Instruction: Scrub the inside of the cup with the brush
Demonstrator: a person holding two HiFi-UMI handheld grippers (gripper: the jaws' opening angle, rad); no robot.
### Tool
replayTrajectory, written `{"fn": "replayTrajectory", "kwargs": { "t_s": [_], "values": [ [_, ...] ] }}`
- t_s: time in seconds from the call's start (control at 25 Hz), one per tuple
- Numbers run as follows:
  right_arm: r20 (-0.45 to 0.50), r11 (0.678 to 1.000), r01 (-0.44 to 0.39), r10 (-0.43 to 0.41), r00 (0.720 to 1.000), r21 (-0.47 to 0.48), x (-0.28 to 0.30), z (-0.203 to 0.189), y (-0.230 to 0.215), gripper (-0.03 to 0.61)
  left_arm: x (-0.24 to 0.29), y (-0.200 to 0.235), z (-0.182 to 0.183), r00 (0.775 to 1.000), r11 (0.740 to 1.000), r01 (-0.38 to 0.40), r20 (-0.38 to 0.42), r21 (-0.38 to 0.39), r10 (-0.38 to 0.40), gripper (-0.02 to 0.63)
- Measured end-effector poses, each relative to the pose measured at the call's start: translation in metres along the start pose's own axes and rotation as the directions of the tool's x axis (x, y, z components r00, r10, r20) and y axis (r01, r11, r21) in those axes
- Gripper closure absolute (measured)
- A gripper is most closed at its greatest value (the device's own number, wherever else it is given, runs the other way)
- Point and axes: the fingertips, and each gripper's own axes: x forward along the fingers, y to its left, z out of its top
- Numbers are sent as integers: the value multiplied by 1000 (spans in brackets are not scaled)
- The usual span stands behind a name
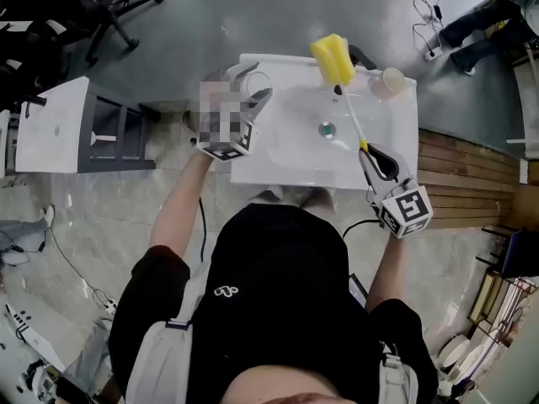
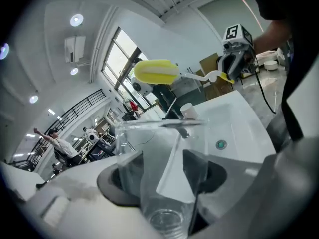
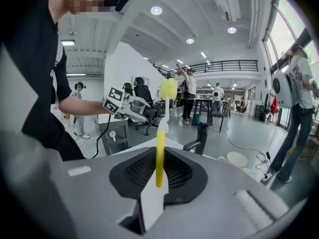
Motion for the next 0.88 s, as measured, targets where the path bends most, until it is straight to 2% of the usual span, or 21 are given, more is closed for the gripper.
{"fn": "replayTrajectory", "kwargs": {
  "t_s": [0.28,0.48,0.72,0.88],
  "values": [
    [-107,985,-65,48,993,-159,-5,2,16,529,0,-5,2,998,996,38,-58,76,-33,350],
    [-144,970,-108,77,987,-219,-3,5,26,529,-1,-7,3,996,992,50,-82,120,-40,350],
    [-214,942,-128,62,975,-311,-2,2,32,529,-3,-9,0,992,982,64,-120,176,-43,350],
    [-276,908,-137,25,961,-395,-3,2,32,529,-4,-13,-4,986,969,81,-158,234,-44,348]
  ]
}}
